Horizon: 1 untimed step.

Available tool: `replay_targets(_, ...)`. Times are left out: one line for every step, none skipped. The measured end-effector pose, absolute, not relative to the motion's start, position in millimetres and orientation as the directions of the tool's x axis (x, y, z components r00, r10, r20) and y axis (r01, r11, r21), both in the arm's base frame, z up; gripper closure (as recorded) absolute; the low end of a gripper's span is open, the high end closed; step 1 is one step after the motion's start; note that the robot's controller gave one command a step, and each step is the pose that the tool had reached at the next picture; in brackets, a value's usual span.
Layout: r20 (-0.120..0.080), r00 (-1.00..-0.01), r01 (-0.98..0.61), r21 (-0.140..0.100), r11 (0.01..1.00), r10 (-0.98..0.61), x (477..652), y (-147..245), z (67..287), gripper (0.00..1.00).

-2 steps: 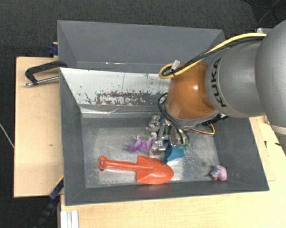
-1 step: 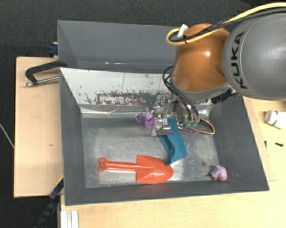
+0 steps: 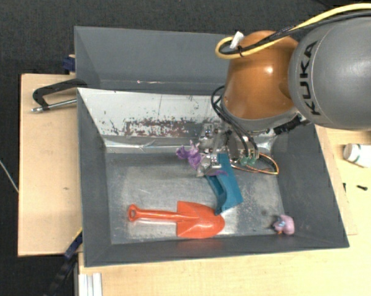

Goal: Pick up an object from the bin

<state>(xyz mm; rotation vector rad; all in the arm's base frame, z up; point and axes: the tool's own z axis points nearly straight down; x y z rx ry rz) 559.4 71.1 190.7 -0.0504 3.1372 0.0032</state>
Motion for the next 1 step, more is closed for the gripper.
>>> replay_targets(0.0, -1.0, -0.024, 0.001, 1.0, -0.024, 557.9, 57.1, 241.9, 1.0)
